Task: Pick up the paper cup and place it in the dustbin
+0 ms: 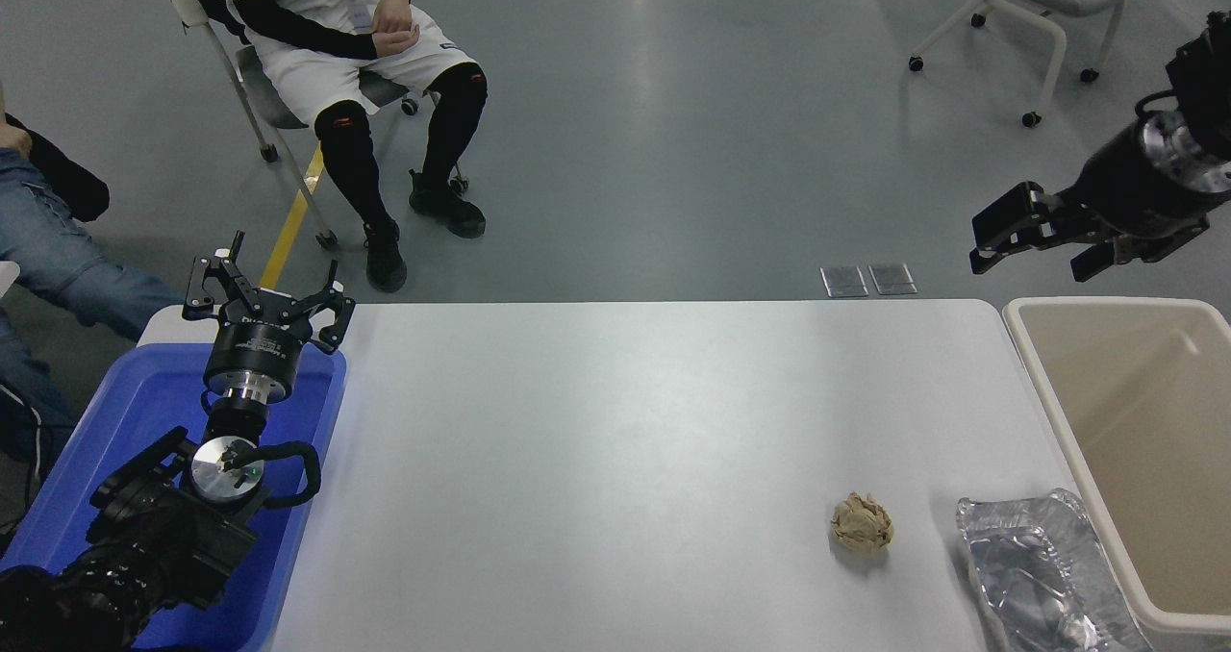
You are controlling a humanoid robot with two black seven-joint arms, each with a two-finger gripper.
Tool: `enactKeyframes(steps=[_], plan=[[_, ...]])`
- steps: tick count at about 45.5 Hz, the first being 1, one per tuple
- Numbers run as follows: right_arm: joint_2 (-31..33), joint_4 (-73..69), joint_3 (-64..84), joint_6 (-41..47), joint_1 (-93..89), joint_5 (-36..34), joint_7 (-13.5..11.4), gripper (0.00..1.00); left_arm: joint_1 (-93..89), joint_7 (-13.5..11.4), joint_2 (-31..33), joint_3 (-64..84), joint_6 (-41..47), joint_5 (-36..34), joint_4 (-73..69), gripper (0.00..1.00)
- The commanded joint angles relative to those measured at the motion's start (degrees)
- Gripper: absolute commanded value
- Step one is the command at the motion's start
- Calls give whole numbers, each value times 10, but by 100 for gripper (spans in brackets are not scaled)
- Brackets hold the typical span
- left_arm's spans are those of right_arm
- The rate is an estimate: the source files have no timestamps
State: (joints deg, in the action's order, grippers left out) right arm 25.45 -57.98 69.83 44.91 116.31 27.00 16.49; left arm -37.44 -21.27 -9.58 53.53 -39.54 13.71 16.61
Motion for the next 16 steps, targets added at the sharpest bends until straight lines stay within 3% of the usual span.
enactKeyframes(steps=[1,16], plan=[[-5,16,-17,1,-1,4,-1,100,0,0,0,0,0,0,0,99],[-9,18,-6,1,6,-2,-1,100,0,0,0,0,0,-1,0,99]])
